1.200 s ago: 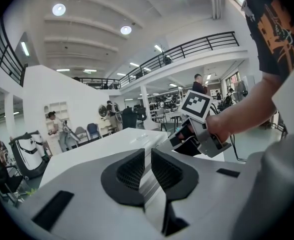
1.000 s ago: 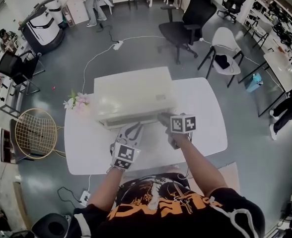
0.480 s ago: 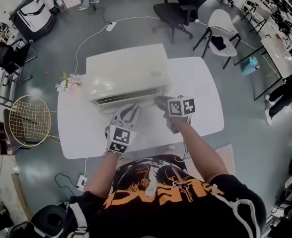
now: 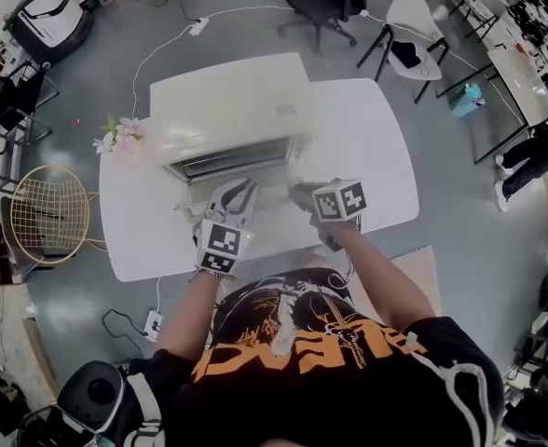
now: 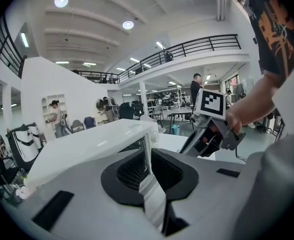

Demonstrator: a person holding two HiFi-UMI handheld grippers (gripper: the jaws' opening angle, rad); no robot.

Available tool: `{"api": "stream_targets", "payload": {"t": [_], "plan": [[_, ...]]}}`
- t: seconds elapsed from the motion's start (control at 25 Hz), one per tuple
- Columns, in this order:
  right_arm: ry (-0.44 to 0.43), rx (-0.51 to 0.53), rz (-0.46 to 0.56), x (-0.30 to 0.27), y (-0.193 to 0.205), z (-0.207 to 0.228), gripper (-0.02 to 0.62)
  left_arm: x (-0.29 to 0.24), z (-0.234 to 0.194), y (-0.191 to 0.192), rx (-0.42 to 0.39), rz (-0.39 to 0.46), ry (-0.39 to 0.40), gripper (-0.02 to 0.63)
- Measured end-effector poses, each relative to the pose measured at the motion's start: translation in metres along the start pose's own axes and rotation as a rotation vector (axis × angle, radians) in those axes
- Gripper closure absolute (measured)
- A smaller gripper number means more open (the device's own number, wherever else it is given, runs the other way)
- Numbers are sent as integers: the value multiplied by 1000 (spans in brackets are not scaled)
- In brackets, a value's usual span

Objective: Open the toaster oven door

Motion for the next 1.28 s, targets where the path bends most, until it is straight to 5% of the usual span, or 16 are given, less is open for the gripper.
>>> {"api": "stream_targets", "payload": {"t": [0.48,1.04,1.28], "plan": [[34,47,-26,-10,70,9,506,0,5,48,44,-91,20,549],[41,19,-181,-36,145,30,525,-21,65,152,-154,-529,341,520],[68,-4,-291,-55,176,48,566,-22,72,187,-194,-649,389,518]]}}
Point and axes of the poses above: the fingertips, and each gripper's own axes: x backward along the fingers, z to its right, y out of its underside, the point moved 2 cm from there along x, backward along the fingers
